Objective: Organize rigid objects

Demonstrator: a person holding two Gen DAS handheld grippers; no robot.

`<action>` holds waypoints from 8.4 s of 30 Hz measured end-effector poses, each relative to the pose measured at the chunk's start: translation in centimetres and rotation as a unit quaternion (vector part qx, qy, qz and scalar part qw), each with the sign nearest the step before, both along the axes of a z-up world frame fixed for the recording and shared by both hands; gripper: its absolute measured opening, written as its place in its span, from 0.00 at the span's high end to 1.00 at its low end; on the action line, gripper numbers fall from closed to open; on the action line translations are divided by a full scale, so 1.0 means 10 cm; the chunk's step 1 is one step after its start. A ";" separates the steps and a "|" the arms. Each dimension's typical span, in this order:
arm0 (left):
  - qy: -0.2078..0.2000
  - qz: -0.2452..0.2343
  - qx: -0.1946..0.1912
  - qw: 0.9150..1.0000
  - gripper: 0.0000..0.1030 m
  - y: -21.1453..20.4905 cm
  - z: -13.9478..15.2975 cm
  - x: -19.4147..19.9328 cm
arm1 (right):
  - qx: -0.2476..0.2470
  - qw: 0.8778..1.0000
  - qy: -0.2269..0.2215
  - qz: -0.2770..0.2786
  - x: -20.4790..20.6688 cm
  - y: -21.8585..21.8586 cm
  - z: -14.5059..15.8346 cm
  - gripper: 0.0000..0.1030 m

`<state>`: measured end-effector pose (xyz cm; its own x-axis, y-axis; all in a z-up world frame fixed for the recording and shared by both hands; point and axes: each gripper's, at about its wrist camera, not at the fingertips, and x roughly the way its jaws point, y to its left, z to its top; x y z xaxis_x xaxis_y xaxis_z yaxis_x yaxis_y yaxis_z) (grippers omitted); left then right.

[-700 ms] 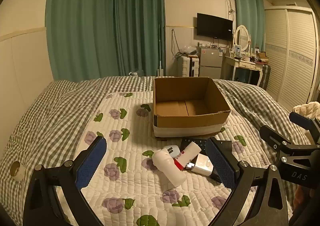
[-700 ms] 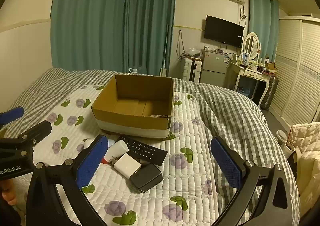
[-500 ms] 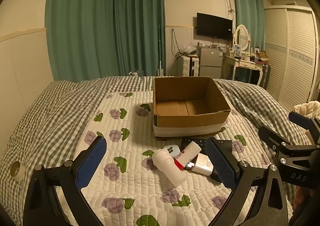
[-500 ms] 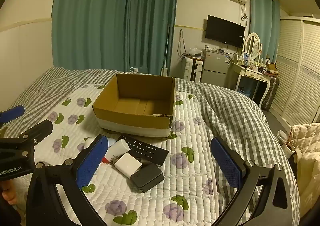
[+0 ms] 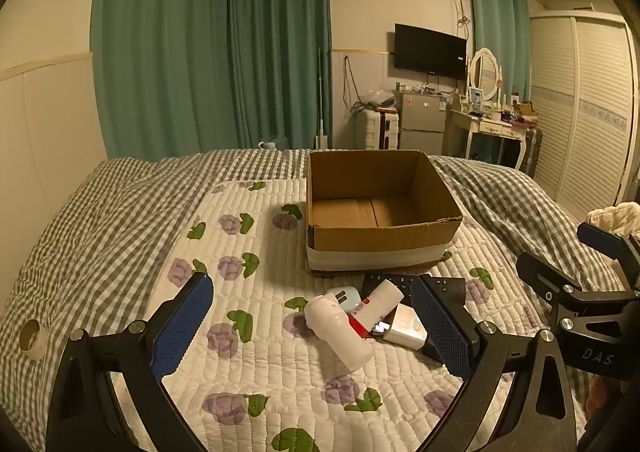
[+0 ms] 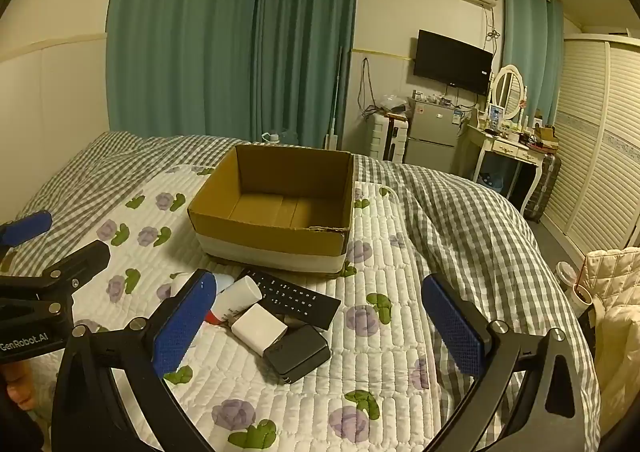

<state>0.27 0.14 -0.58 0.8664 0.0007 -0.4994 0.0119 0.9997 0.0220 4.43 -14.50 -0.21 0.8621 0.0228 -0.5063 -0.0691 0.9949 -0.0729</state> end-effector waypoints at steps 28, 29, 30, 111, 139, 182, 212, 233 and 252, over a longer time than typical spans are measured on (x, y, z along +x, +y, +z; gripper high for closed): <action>0.004 -0.001 -0.004 1.000 0.02 0.02 0.01 0.01 | -0.001 1.000 0.007 0.009 0.04 0.02 -0.03 0.00; 0.004 -0.001 -0.003 1.000 0.02 0.02 0.02 0.01 | 0.001 1.000 0.008 0.009 0.04 0.02 -0.04 0.00; 0.003 -0.001 -0.003 1.000 0.02 0.02 0.01 0.01 | 0.002 1.000 0.009 0.009 0.04 0.02 -0.04 0.00; 0.240 -0.010 0.020 0.970 0.57 -0.28 -0.96 1.06 | -0.126 0.906 0.276 0.295 1.77 0.31 -1.18 0.61; 0.128 -0.058 0.026 0.990 0.56 -0.41 -0.18 2.36 | -0.014 0.983 0.116 0.138 2.61 0.03 -0.09 0.61; 0.170 -0.024 0.026 0.985 0.15 -0.17 -0.70 0.71 | -0.081 0.963 0.222 0.132 0.80 -0.01 -0.99 0.00; 0.243 -0.118 0.043 0.962 0.17 -1.25 -1.27 1.18 | -0.045 0.966 0.225 0.119 1.39 -0.97 -0.88 0.31; 0.200 -0.115 0.027 0.973 0.35 -1.16 -0.78 1.11 | -0.033 0.973 0.195 0.116 1.43 -0.96 -0.45 0.31; 0.126 -0.043 0.044 0.990 0.35 -0.62 -0.08 2.23 | -0.016 0.985 0.099 0.138 2.34 -0.21 0.52 0.31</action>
<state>22.56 -6.08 -1.42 0.7134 -0.0138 -0.7006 0.1124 0.9891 0.0949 27.82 -16.65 4.96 0.7094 0.2236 -0.6684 -0.3528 0.9336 -0.0621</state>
